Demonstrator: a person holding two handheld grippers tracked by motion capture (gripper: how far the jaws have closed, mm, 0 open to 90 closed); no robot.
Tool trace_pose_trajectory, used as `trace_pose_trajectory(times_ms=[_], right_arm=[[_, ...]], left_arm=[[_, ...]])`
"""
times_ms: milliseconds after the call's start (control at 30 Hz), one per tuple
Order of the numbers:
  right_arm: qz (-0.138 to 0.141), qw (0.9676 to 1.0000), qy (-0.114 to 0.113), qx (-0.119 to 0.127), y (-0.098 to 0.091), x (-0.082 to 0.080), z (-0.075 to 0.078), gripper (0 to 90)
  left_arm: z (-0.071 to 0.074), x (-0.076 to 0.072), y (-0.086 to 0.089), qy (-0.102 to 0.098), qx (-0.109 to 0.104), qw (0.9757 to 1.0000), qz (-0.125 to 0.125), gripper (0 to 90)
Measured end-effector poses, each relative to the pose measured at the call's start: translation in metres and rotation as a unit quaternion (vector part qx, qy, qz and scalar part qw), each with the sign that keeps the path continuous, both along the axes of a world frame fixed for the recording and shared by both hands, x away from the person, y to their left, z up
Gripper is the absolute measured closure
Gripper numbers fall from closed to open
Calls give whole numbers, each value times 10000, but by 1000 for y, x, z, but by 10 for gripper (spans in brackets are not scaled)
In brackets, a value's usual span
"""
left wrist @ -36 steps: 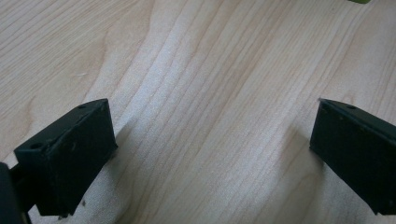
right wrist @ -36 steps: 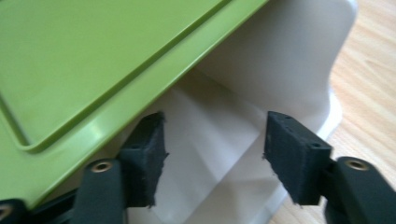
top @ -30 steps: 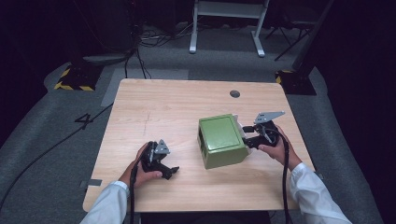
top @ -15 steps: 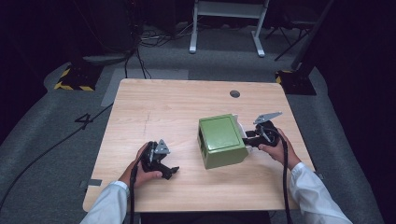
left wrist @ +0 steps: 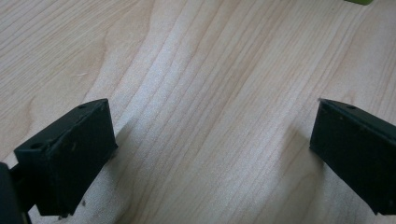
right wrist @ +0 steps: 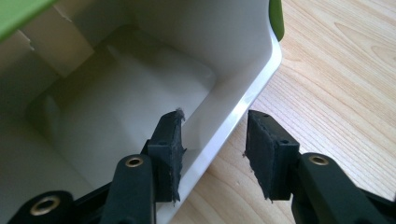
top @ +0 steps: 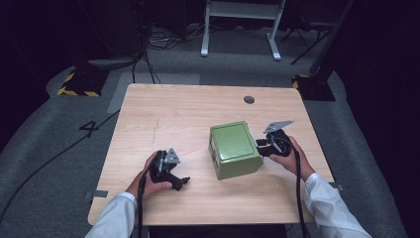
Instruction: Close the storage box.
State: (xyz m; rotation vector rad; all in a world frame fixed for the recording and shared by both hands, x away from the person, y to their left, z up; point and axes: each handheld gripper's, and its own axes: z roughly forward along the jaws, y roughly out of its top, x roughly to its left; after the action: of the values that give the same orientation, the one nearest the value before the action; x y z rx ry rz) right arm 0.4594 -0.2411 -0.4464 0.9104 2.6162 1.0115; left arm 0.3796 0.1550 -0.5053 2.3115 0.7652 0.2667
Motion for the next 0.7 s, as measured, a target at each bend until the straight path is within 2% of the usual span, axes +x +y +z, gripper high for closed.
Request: trace_pose_trajectory(times_ms=[167,233,400,533,700], right_arm=[[37,10000,2,23,0,0,1,556],[38,10000,-38,8,-1,0,3,524],[1,9997,-216,-103,-7,-2,8,410],[-42,9993,-342,-117,-13,-3,14,354],[-102,9970,-654,-395,-16,-8,22,296]], left_arm=[[0,0,0,0,1,10000,0,2],[0,0,0,-1,1,10000,0,2],[0,0,0,0,1,10000,0,2],[0,0,0,-1,2,10000,0,2],[0,0,0,-2,2,10000,1,2]])
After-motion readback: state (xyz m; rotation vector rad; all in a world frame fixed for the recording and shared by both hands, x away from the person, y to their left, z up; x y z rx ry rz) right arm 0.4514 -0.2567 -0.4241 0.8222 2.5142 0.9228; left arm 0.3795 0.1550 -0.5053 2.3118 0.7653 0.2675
